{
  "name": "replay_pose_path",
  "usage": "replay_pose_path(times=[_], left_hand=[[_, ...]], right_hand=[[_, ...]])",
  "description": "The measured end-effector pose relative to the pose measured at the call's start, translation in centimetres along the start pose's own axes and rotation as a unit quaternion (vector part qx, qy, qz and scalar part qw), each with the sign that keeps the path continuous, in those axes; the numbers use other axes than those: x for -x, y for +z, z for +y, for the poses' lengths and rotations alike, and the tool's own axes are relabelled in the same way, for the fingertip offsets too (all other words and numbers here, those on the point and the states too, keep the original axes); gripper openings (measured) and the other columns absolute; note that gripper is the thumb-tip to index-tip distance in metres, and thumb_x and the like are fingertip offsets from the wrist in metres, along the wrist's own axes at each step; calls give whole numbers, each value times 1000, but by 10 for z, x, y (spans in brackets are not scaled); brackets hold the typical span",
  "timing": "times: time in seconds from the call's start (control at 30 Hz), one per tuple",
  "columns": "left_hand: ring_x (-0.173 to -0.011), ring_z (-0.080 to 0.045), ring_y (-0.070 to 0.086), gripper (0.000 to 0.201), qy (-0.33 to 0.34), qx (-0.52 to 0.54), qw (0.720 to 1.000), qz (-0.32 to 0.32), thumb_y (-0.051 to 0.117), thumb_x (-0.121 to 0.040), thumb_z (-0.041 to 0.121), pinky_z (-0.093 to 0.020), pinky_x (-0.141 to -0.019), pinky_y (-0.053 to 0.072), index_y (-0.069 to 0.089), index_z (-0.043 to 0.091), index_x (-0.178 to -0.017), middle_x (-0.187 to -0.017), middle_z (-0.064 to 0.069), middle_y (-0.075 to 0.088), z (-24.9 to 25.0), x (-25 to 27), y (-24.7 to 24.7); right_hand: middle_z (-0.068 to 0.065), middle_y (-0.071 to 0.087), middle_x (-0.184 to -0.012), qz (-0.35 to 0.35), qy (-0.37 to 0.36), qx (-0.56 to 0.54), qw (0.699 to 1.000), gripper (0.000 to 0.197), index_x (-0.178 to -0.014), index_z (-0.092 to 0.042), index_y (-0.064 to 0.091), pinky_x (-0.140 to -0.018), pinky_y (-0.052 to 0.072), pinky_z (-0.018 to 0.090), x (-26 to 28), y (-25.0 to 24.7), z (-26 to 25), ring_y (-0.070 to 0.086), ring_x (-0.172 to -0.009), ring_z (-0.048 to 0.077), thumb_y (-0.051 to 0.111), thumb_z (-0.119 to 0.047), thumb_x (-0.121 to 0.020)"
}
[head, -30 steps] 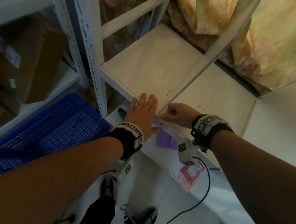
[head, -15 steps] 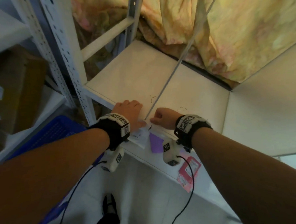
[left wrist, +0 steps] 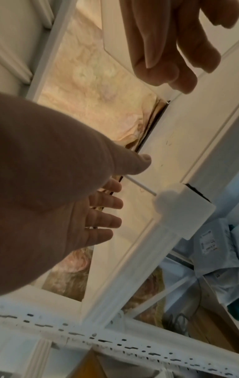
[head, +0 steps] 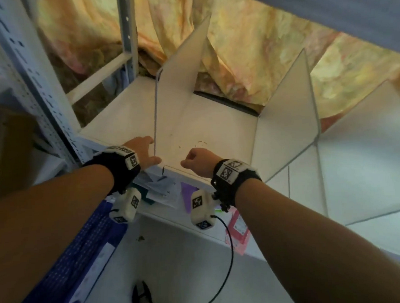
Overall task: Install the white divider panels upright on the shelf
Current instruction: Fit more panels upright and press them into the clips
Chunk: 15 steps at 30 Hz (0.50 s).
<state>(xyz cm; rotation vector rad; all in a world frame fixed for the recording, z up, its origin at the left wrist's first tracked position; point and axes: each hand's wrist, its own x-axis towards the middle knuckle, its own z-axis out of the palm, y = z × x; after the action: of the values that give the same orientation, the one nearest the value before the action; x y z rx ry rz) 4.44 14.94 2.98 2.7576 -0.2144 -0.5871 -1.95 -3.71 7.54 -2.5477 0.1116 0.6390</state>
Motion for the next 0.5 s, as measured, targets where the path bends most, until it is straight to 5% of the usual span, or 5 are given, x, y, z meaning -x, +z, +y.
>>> replay_pose_path(times=[0.2,0.37,0.5], left_hand=[[-127,-31,48,72,-11,-3,1000,28,67,-87,41,-41,-101,40,33,14,-145,-145,-12,44,7,20,-4],[-104,-28,56,62,2,-37,999,4,67,-83,49,-40,-89,47,42,12,-126,-125,-11,56,7,8,-16],[-111,-27,56,74,53,-141,988,-23,65,-76,64,-41,-93,47,42,18,-130,-127,-5,53,4,-23,-18]], right_hand=[[12,64,-115,26,-27,-12,999,32,-112,-6,60,-80,43,34,22,-5,-9,53,-91,22,57,-33,-94],[14,66,-111,56,-23,-17,998,32,-110,-5,61,-83,49,40,12,-7,-26,60,-95,28,60,-31,-92],[8,62,-102,45,19,-3,999,41,-104,-10,55,-75,44,36,-24,1,-39,55,-89,25,53,-50,-92]])
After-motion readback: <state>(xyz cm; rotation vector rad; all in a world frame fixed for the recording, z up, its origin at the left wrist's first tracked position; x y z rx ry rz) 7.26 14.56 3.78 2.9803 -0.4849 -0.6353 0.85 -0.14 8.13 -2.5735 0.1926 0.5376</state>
